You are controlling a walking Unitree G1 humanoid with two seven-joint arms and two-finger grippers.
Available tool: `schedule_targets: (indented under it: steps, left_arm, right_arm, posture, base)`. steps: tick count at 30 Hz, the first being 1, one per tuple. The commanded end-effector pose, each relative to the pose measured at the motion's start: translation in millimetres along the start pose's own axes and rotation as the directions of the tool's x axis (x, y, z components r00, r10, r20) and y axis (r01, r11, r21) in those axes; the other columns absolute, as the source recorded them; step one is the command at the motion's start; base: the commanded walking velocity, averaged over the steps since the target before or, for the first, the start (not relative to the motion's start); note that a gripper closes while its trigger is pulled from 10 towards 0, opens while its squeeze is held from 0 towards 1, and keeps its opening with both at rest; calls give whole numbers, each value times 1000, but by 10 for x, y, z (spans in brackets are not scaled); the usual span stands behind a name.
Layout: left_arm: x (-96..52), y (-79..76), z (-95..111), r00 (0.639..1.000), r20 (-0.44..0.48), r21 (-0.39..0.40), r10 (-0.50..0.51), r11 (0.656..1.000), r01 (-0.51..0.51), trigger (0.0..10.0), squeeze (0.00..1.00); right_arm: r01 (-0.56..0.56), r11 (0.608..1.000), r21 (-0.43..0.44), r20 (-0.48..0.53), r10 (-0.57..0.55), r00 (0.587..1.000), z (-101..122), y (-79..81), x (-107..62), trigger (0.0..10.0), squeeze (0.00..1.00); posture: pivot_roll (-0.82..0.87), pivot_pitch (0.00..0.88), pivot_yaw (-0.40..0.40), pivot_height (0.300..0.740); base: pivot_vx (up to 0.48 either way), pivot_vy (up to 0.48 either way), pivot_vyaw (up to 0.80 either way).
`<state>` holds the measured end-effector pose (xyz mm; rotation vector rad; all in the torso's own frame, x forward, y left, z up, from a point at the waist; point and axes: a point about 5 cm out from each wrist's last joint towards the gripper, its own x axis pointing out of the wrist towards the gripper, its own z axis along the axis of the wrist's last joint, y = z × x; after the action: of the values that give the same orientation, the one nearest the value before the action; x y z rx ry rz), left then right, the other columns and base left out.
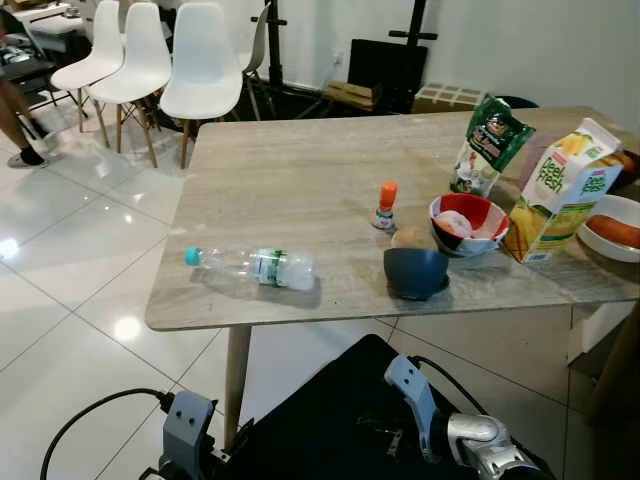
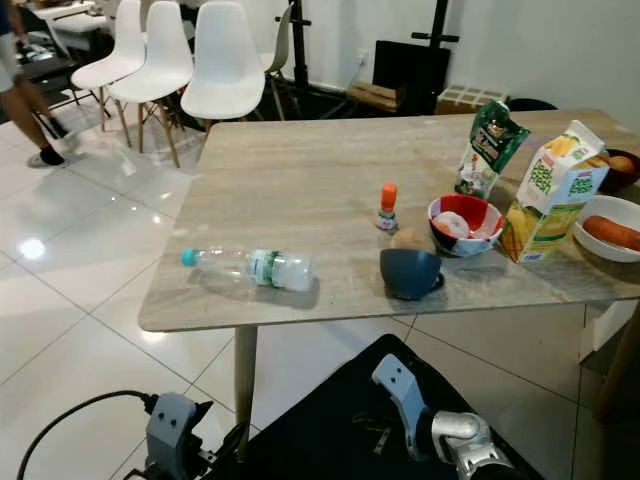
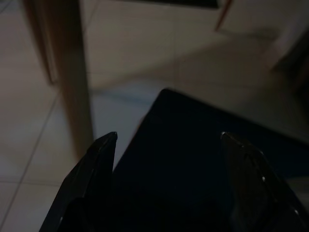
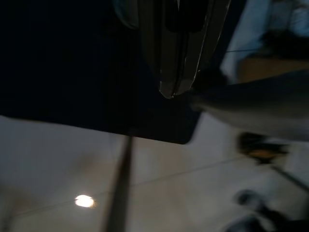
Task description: Restocking fridge
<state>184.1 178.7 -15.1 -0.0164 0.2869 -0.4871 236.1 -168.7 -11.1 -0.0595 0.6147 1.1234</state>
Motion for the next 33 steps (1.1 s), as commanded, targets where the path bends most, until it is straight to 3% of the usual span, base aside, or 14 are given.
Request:
schedule_targets:
  steps: [1,2,7,14,20,22,23,24,25,27,29,31,32,33]
  left_arm:
    - [-34,25,17,1000,-5,-1,-20,1000,20,10000,0]
    - [23,-39,200,994,61,-4,-90,996,90,10000,0]
    - [87,-127,397,976,110,12,-185,983,185,10000,0]
    - [133,-205,587,951,144,43,-275,961,271,10000,0]
    - [230,-373,1111,890,247,129,-383,923,362,10000,0]
    - [278,-336,1281,893,312,152,-323,945,289,10000,0]
    - [327,-259,1541,878,420,143,-231,972,187,10000,0]
    - [327,-259,1541,878,420,143,-231,972,187,10000,0]
    - [349,-188,1764,849,508,114,-147,988,103,10000,0]
    - [349,-188,1764,849,508,114,-147,988,103,10000,0]
    - [336,-14,2288,747,665,-13,14,1000,-8,10000,0]
    - [318,40,2424,720,692,-58,61,998,-29,10000,0]
    - [340,330,2483,728,624,-163,282,959,-232,10000,0]
    - [339,435,2470,726,589,-191,355,934,-302,10000,0]
  right_arm:
    - [-48,999,-5,16,48,999,44,20,4,10000,0]
    - [-204,978,-35,22,205,978,141,93,-79,10000,0]
    - [-332,942,-50,10,333,943,240,165,-154,10000,0]
    - [-362,930,-69,83,367,927,454,172,-182,10000,0]
    - [-378,916,-131,192,398,897,818,219,-262,10000,0]
    - [-374,918,-129,184,393,901,818,220,-266,10000,0]
    - [-371,921,-120,165,387,907,781,219,-264,10000,0]
    - [-371,921,-120,165,387,907,781,219,-264,10000,0]
    - [-365,924,-112,150,379,913,743,214,-260,10000,0]
    - [-365,924,-112,150,379,913,743,214,-260,10000,0]
    - [-315,945,-90,104,324,940,617,180,-219,10000,0]
    - [-281,956,-90,80,288,954,575,160,-199,10000,0]
    - [-106,983,-149,5,108,994,485,15,-131,10000,0]
    - [-47,982,-184,-8,46,999,469,-31,-114,10000,0]
  posture:
    - [-47,47,19,740]
    - [-49,46,18,740]
    - [-49,49,19,740]
    - [-48,51,20,740]
    - [-53,59,24,740]
    - [-54,64,24,740]
    - [-51,68,20,740]
    - [-51,68,20,740]
    - [-46,71,14,740]
    - [-46,71,14,740]
    - [-40,79,8,740]
    - [-41,80,8,740]
    - [-45,82,14,740]
    - [-45,82,14,740]
  base:
    - [0,0,0]
    - [0,0,0]
    - [0,0,0]
    - [0,0,0]
    - [0,0,0]
    - [0,0,0]
    - [0,0,0]
    - [0,0,0]
    - [0,0,0]
    - [0,0,0]
    - [0,0,0]
    - [0,0,0]
    - [0,0,0]
    - [0,0,0]
